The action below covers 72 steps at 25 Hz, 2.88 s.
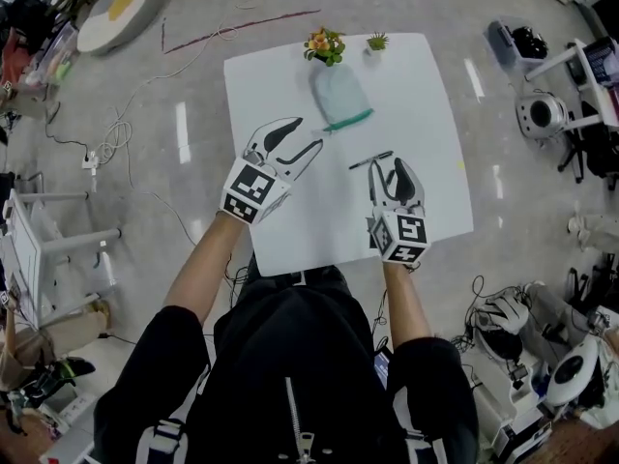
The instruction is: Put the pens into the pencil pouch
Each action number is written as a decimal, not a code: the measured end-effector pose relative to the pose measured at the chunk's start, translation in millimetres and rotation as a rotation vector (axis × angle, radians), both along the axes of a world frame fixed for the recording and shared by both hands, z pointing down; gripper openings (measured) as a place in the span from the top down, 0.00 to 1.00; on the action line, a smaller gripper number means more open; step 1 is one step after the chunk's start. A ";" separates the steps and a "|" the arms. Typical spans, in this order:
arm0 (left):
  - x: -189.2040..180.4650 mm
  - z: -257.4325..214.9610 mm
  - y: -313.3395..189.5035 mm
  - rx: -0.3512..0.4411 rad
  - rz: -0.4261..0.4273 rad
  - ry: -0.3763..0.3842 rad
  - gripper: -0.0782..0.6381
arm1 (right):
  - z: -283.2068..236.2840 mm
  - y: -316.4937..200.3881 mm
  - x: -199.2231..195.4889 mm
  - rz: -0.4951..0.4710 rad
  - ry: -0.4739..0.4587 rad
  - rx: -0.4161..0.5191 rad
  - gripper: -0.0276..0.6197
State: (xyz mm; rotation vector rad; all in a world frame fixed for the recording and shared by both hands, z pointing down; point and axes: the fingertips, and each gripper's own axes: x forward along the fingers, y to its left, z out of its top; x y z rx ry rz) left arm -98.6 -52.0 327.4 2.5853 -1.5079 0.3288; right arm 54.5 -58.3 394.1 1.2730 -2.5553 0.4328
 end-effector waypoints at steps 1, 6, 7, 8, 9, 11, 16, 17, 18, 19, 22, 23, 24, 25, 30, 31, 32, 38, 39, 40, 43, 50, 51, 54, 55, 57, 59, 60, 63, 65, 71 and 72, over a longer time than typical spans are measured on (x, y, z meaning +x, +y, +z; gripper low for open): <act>-1.9 0.8 -4.8 0.000 0.008 0.004 0.57 | 0.6 -2.0 -1.0 0.009 0.006 -0.001 0.64; -0.3 13.4 -29.9 -0.006 0.073 -0.015 0.58 | 5.5 -10.0 6.0 0.078 0.021 -0.021 0.64; 1.9 17.9 -34.1 -0.011 0.086 -0.018 0.58 | 7.6 -11.3 9.5 0.093 0.023 -0.025 0.64; 4.5 23.4 -37.7 -0.020 0.098 -0.019 0.58 | 10.2 -12.2 13.1 0.106 0.025 -0.029 0.64; 7.2 29.7 -40.5 -0.031 0.109 -0.019 0.58 | 13.3 -12.5 16.5 0.117 0.029 -0.034 0.64; 12.0 43.4 -44.9 -0.047 0.132 -0.029 0.58 | 20.5 -11.5 21.5 0.132 0.043 -0.041 0.64; 24.8 79.6 -58.0 -0.088 0.205 -0.104 0.58 | 34.3 -8.2 35.2 0.172 0.066 -0.055 0.64; 27.8 88.4 -60.8 -0.102 0.223 -0.118 0.58 | 36.8 -6.8 38.6 0.185 0.066 -0.062 0.64; 30.8 96.8 -64.1 -0.115 0.239 -0.128 0.58 | 39.5 -5.7 41.7 0.196 0.067 -0.070 0.64; 33.7 104.3 -67.8 -0.126 0.255 -0.136 0.58 | 42.7 -4.9 44.3 0.204 0.070 -0.077 0.64; 44.1 122.7 -80.4 -0.141 0.302 -0.170 0.58 | 53.7 -3.3 50.7 0.220 0.080 -0.096 0.64; 47.7 128.9 -84.3 -0.143 0.318 -0.189 0.59 | 57.7 -2.3 52.4 0.225 0.082 -0.104 0.63; 50.8 136.0 -87.4 -0.146 0.333 -0.211 0.59 | 62.0 -0.7 53.8 0.230 0.084 -0.113 0.63; 53.7 143.3 -89.8 -0.151 0.347 -0.231 0.59 | 66.2 1.3 55.2 0.236 0.085 -0.122 0.63; 64.8 174.6 -98.4 -0.190 0.395 -0.300 0.62 | 82.2 10.3 62.1 0.279 0.082 -0.165 0.63; 65.4 181.8 -100.5 -0.199 0.403 -0.313 0.63 | 84.8 11.2 62.6 0.286 0.083 -0.170 0.63; 65.3 189.5 -102.7 -0.208 0.409 -0.327 0.63 | 87.5 12.1 62.9 0.293 0.083 -0.175 0.63; 63.2 226.3 -112.5 -0.254 0.423 -0.395 0.66 | 101.7 23.7 67.5 0.338 0.080 -0.210 0.63; 63.6 230.6 -113.6 -0.262 0.423 -0.399 0.66 | 104.0 25.9 69.1 0.344 0.081 -0.217 0.63; 63.9 235.0 -114.5 -0.270 0.423 -0.406 0.67 | 106.4 28.0 70.6 0.350 0.081 -0.223 0.63; 62.9 249.3 -118.0 -0.295 0.425 -0.441 0.70 | 113.6 31.8 74.0 0.364 0.084 -0.241 0.63; 60.3 264.5 -122.4 -0.328 0.424 -0.450 0.78 | 121.0 32.3 76.4 0.375 0.087 -0.261 0.63; 60.2 263.3 -122.8 -0.327 0.421 -0.441 0.79 | 121.5 31.8 76.4 0.375 0.086 -0.263 0.63; 60.2 257.0 -124.4 -0.319 0.406 -0.408 0.81 | 123.9 30.6 76.8 0.372 0.089 -0.268 0.63; 59.9 253.9 -124.9 -0.315 0.399 -0.394 0.82 | 125.5 30.3 76.6 0.370 0.091 -0.271 0.63; 58.5 247.3 -125.9 -0.302 0.386 -0.366 0.83 | 130.0 29.8 75.6 0.365 0.094 -0.279 0.62; 57.0 240.3 -126.4 -0.286 0.377 -0.340 0.84 | 135.8 30.1 74.6 0.364 0.102 -0.290 0.61; 56.1 236.5 -126.5 -0.278 0.372 -0.329 0.84 | 138.8 30.8 74.5 0.364 0.107 -0.297 0.61; 54.0 222.3 -127.1 -0.268 0.348 -0.291 0.84 | 147.2 35.2 74.6 0.364 0.123 -0.318 0.61; 52.3 216.4 -128.6 -0.271 0.331 -0.261 0.84 | 152.6 38.1 74.0 0.360 0.136 -0.335 0.61; 47.1 212.1 -129.9 -0.285 0.307 -0.198 0.84 | 171.0 51.7 74.1 0.363 0.173 -0.386 0.63; 46.6 212.3 -129.7 -0.286 0.305 -0.198 0.84 | 174.2 54.4 74.5 0.363 0.177 -0.397 0.65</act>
